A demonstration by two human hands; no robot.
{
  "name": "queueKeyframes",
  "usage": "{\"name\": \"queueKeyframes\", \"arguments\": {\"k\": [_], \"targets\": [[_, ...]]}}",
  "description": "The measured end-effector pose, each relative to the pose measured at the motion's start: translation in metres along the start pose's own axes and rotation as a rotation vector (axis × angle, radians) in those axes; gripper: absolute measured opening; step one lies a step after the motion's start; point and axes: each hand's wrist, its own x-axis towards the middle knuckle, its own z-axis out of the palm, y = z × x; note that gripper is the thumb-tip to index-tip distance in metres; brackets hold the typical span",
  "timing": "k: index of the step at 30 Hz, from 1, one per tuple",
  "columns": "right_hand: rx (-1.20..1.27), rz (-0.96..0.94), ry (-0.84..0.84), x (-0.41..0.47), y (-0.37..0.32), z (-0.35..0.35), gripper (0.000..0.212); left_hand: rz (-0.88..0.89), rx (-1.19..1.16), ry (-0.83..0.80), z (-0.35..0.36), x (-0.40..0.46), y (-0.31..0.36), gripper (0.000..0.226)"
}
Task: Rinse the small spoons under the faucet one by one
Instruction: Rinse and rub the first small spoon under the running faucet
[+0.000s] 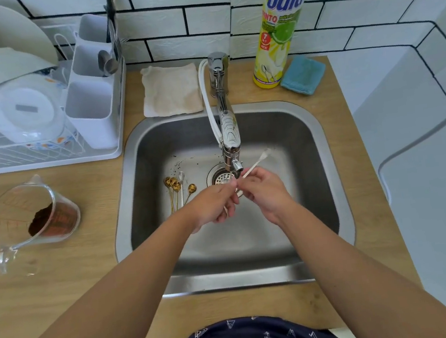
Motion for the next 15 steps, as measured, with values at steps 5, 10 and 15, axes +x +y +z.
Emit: {"name": "queueKeyframes", "arguments": {"k": [5,10,15], "targets": [[-0.007,-0.049,0.064,0.005,0.0,0.005,0.021,-0.006,-0.079,-0.008,-0.021,-0.025,-0.023,0.038],[-0.222,-0.125,0.073,0.003,0.017,0.015,0.018,-0.069,-0.052,-0.048,-0.028,-0.046,-0.035,0.027],[-0.23,-0.16,0.111,0.0,0.028,0.026,0.019,-0.056,-0.057,-0.017,-0.024,-0.052,-0.041,0.027]]}}
